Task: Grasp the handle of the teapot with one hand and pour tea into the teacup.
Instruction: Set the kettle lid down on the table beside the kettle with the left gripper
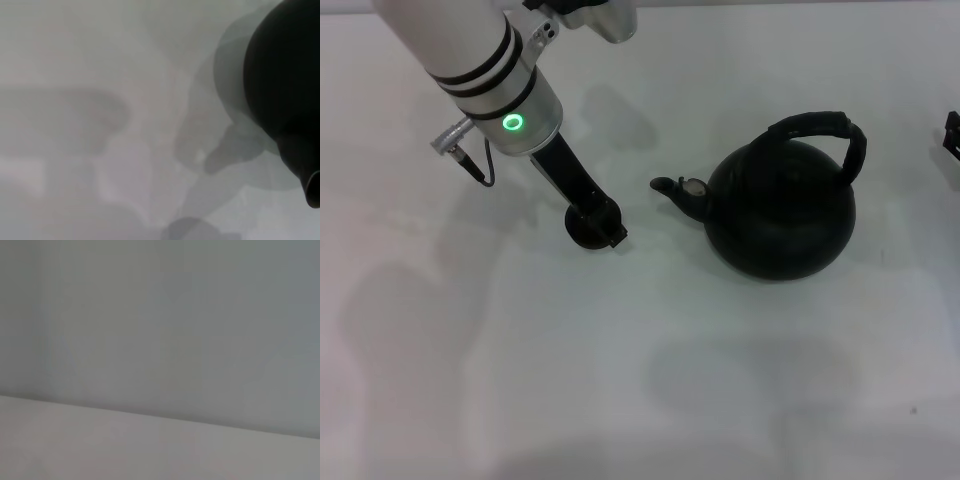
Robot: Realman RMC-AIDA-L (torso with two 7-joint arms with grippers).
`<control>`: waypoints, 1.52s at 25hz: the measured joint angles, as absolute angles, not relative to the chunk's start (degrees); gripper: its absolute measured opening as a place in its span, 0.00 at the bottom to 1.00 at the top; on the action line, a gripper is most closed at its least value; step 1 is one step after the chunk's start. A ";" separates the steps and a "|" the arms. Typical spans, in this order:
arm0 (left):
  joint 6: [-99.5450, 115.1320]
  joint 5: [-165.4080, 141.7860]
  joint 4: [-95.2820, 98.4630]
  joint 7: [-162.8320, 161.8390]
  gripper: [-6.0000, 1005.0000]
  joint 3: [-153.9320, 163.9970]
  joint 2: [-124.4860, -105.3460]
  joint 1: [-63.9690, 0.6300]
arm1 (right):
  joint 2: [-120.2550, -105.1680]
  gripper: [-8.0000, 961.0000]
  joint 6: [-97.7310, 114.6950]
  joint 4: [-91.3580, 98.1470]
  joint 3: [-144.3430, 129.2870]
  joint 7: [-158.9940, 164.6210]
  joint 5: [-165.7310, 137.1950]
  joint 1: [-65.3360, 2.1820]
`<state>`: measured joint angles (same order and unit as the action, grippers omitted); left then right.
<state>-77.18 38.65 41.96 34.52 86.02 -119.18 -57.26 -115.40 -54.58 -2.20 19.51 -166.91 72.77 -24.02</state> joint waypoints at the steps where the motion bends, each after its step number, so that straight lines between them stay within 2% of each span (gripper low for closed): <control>1: -76.98 38.66 41.73 34.52 0.75 86.29 -119.18 -57.28 | -115.40 0.83 -54.58 -2.20 19.51 -166.91 72.77 -24.04; 38: -73.79 38.60 39.43 32.86 0.79 90.54 -119.27 -57.57 | -115.40 0.82 -54.58 -2.20 19.51 -166.90 72.78 -24.42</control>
